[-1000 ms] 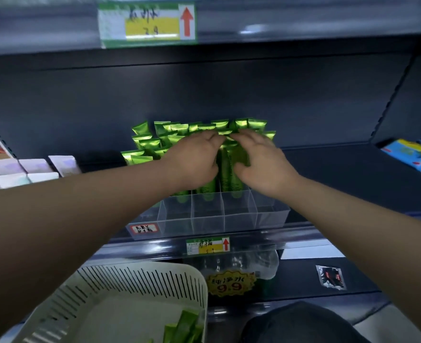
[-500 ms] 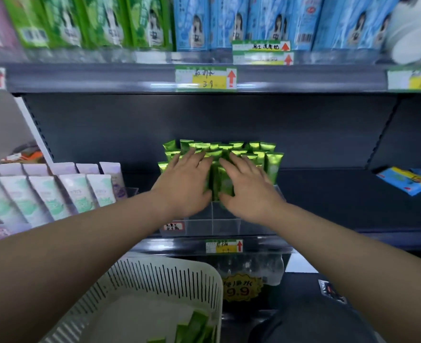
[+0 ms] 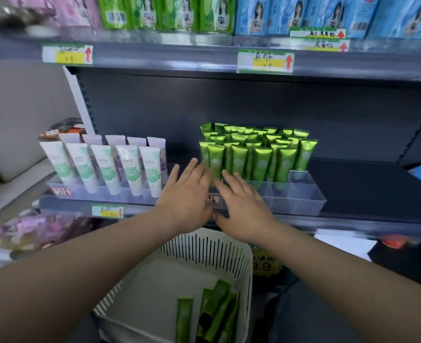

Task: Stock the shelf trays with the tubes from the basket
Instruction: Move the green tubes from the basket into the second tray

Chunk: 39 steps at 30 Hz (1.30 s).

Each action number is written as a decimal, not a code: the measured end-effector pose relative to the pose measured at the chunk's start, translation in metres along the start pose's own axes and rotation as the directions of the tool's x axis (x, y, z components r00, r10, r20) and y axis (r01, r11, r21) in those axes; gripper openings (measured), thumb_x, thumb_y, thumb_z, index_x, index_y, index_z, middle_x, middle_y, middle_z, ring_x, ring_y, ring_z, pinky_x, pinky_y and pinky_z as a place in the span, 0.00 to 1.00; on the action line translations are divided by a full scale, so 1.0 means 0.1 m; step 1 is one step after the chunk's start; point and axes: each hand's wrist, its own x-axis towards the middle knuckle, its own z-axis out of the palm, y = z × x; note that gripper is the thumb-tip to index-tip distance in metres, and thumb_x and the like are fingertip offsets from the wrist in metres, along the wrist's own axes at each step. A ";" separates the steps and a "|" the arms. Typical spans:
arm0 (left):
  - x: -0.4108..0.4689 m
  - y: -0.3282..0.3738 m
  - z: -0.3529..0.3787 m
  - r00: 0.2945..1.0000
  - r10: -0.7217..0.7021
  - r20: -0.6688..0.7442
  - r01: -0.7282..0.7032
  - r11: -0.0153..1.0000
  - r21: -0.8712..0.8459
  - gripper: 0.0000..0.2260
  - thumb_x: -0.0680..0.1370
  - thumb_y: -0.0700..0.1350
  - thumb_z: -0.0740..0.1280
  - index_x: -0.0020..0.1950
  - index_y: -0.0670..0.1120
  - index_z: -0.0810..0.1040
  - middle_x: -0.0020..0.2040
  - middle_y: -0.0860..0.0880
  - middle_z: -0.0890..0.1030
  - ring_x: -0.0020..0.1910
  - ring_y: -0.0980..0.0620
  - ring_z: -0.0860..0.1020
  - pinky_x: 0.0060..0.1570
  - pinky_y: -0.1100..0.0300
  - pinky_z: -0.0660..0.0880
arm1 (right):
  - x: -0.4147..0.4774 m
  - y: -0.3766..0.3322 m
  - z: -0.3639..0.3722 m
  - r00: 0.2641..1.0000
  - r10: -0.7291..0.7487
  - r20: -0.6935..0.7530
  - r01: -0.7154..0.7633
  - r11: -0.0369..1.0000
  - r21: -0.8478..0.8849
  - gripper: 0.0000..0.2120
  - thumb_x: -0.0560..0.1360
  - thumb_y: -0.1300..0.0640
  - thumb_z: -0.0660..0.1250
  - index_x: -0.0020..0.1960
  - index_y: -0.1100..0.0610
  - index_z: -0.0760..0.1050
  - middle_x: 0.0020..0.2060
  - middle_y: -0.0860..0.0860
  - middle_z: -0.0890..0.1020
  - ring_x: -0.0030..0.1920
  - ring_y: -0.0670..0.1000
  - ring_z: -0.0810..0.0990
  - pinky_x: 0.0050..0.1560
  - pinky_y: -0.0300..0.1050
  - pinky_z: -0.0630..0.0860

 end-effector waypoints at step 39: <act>-0.24 -0.53 2.28 0.782 0.029 0.622 0.156 0.958 -0.240 0.15 0.78 0.45 0.62 0.62 0.42 0.74 0.59 0.44 0.76 0.56 0.46 0.75 0.53 0.55 0.74 | 0.29 0.17 2.10 0.673 0.151 0.724 -0.294 0.953 0.074 0.05 0.77 0.62 0.62 0.50 0.57 0.75 0.46 0.52 0.78 0.47 0.50 0.76 0.34 0.37 0.68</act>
